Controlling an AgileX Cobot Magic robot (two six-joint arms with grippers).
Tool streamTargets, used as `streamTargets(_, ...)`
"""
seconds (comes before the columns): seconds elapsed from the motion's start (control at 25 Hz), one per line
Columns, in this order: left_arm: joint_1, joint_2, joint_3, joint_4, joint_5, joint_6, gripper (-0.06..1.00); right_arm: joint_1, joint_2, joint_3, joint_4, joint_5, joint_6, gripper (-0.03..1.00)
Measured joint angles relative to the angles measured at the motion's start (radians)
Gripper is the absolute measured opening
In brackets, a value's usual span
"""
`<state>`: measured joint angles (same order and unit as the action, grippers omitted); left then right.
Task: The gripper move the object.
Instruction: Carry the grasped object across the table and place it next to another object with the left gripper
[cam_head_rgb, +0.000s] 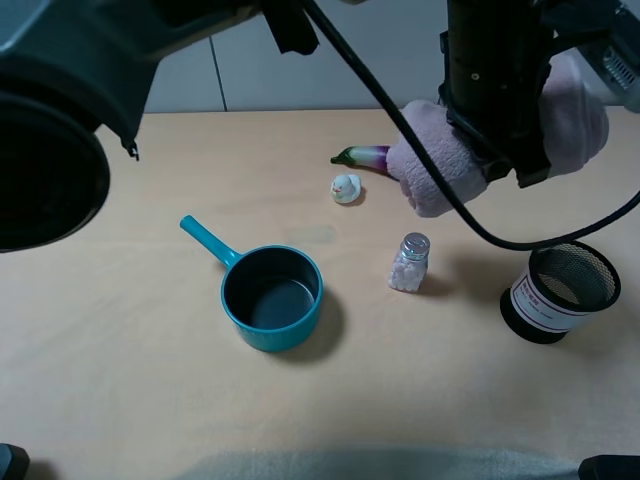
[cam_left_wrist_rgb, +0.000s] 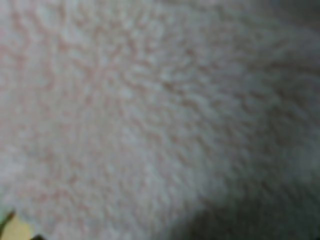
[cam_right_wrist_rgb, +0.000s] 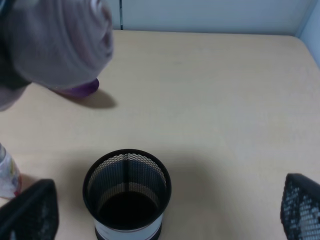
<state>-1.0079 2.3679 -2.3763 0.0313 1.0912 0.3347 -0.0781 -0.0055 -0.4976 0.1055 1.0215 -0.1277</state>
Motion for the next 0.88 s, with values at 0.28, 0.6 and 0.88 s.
streamTargets(0.28,0.000,0.043,-0.025,0.000,-0.021,-0.009,0.50,0.000,0.000,0.000,0.000,0.001,0.000,0.67)
streamTargets(0.6,0.009,0.079,-0.025,0.028,-0.071,-0.014,0.50,0.000,0.000,0.000,0.000,0.001,0.000,0.67)
streamTargets(0.88,0.032,0.080,-0.025,0.119,-0.073,-0.039,0.50,0.000,0.000,0.000,0.001,0.001,0.000,0.67)
